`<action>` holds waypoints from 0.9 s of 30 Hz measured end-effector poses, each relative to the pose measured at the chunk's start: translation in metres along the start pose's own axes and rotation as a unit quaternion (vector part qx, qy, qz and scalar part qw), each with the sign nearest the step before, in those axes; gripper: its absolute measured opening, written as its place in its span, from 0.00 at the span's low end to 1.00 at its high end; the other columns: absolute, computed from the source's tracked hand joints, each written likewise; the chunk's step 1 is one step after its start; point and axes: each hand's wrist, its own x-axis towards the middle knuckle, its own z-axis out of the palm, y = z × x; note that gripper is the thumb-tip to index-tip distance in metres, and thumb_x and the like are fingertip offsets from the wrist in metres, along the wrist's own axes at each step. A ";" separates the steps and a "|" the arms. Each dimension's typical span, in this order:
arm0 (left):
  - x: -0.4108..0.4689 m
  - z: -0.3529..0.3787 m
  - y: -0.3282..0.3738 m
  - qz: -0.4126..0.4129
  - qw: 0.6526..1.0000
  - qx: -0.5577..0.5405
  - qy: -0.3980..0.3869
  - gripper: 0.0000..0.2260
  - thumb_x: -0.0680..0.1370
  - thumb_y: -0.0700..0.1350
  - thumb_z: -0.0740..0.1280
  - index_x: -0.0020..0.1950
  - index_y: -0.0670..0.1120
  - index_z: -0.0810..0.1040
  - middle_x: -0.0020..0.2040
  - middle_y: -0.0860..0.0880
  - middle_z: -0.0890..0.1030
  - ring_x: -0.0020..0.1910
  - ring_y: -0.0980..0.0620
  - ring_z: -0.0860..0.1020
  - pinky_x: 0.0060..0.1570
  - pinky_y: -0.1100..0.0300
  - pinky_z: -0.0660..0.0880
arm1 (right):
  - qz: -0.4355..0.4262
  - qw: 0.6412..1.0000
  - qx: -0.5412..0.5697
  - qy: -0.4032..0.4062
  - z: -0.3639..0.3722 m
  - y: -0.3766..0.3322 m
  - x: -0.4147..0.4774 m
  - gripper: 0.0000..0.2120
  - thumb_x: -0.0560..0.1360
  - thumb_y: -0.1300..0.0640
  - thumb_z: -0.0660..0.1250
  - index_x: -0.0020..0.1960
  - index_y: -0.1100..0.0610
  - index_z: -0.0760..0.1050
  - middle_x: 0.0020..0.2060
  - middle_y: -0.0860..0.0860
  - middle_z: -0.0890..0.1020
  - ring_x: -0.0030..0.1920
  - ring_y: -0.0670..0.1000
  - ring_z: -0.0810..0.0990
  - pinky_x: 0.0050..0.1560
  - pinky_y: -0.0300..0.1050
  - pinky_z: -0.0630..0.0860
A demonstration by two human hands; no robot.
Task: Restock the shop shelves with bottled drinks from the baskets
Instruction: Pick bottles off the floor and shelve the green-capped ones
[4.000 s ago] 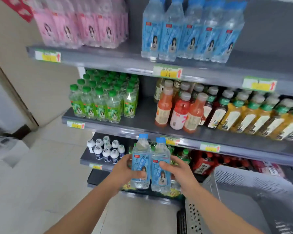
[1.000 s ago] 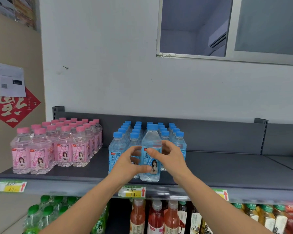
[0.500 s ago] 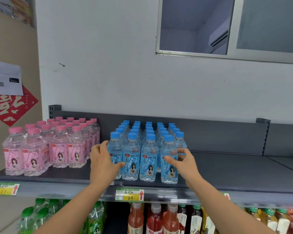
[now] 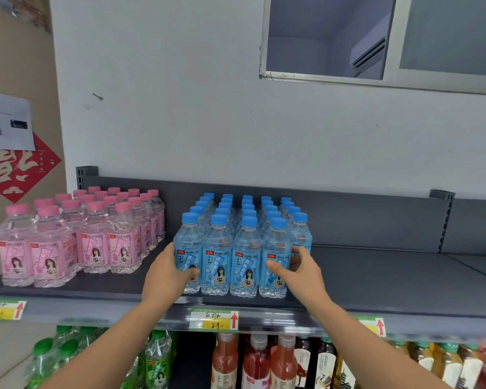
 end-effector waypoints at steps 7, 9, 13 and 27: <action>0.002 0.000 0.000 -0.014 1.000 -0.007 -0.009 0.23 0.71 0.43 0.76 0.61 0.50 0.71 0.48 0.54 0.78 0.47 0.50 0.77 0.46 0.54 0.74 | -0.011 0.999 -0.030 0.030 0.004 0.001 -0.001 0.25 0.67 0.44 0.76 0.58 0.51 0.71 0.51 0.46 0.80 0.50 0.48 0.80 0.52 0.53 0.79; 0.003 0.000 0.000 -0.012 1.000 -0.010 -0.009 0.24 0.70 0.43 0.76 0.62 0.49 0.71 0.48 0.54 0.78 0.47 0.50 0.77 0.45 0.54 0.73 | -0.012 0.999 -0.036 0.029 0.006 0.000 -0.002 0.24 0.68 0.45 0.75 0.59 0.51 0.70 0.52 0.46 0.80 0.52 0.49 0.79 0.53 0.54 0.79; 0.003 0.000 -0.001 0.000 1.000 -0.006 -0.015 0.25 0.71 0.43 0.75 0.64 0.49 0.70 0.53 0.51 0.80 0.47 0.51 0.76 0.46 0.55 0.72 | -0.012 0.998 -0.054 0.030 0.008 -0.003 -0.004 0.24 0.70 0.45 0.74 0.60 0.51 0.69 0.53 0.47 0.80 0.53 0.50 0.79 0.54 0.54 0.79; 0.002 -0.007 -0.006 -0.014 0.995 0.033 -0.090 0.24 0.71 0.45 0.75 0.61 0.46 0.67 0.57 0.47 0.79 0.49 0.50 0.75 0.47 0.54 0.72 | 0.023 0.989 -0.145 -0.019 -0.001 -0.018 -0.023 0.32 0.73 0.45 0.71 0.72 0.53 0.61 0.66 0.51 0.75 0.63 0.54 0.75 0.59 0.54 0.75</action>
